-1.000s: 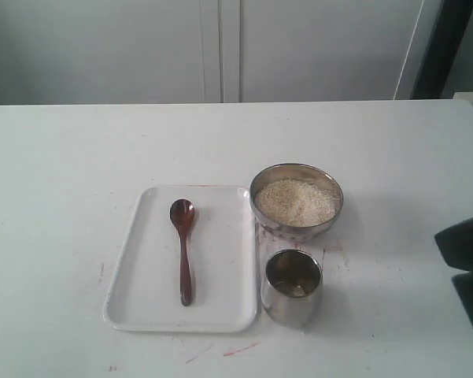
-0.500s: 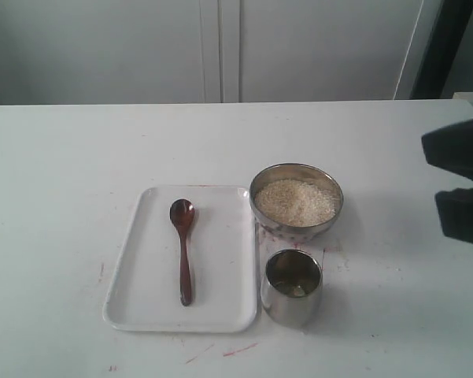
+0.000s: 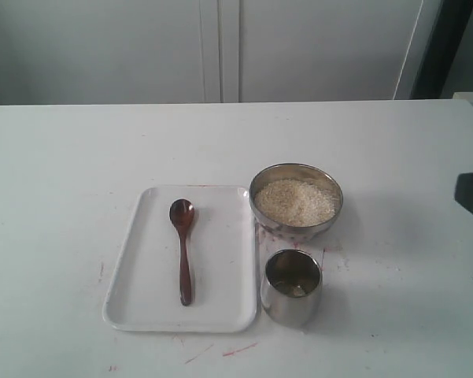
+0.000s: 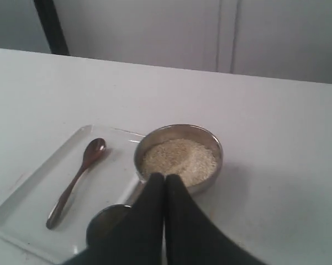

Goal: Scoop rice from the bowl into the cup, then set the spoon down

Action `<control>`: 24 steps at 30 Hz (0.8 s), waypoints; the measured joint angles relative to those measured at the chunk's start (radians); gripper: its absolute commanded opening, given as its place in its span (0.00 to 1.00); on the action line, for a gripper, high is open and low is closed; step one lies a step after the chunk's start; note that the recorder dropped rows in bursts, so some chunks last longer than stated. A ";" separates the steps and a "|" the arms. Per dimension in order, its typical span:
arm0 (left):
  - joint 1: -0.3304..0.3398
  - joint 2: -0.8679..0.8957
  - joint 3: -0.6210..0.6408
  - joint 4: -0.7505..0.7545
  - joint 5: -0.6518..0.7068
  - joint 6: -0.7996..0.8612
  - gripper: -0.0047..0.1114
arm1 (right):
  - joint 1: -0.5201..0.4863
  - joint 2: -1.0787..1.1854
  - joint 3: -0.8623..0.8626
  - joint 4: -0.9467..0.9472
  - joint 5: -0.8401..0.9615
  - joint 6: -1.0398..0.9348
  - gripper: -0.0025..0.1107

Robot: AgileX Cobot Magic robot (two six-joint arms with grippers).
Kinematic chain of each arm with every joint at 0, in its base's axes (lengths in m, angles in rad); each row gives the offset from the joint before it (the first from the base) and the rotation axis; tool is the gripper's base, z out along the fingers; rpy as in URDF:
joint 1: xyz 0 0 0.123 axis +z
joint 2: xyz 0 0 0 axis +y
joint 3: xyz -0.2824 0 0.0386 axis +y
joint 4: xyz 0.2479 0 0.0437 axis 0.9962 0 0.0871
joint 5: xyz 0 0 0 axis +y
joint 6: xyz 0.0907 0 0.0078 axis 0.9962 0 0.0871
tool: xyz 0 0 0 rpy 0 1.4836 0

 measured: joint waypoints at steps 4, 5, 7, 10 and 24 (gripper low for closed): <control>0.000 0.000 0.000 0.000 0.000 0.000 0.16 | -0.106 -0.083 0.091 0.022 -0.041 -0.002 0.02; 0.000 0.000 0.000 0.000 0.000 0.000 0.16 | -0.135 -0.107 0.116 0.024 -0.061 -0.008 0.02; 0.000 0.000 0.000 0.000 0.000 0.000 0.16 | -0.191 -0.141 0.163 0.028 -0.091 -0.021 0.02; 0.000 0.000 0.000 0.000 0.000 0.000 0.16 | -0.256 -0.191 0.232 0.030 -0.162 -0.073 0.02; 0.000 0.000 0.000 0.000 0.000 0.000 0.16 | -0.373 -0.341 0.452 0.030 -0.271 -0.206 0.02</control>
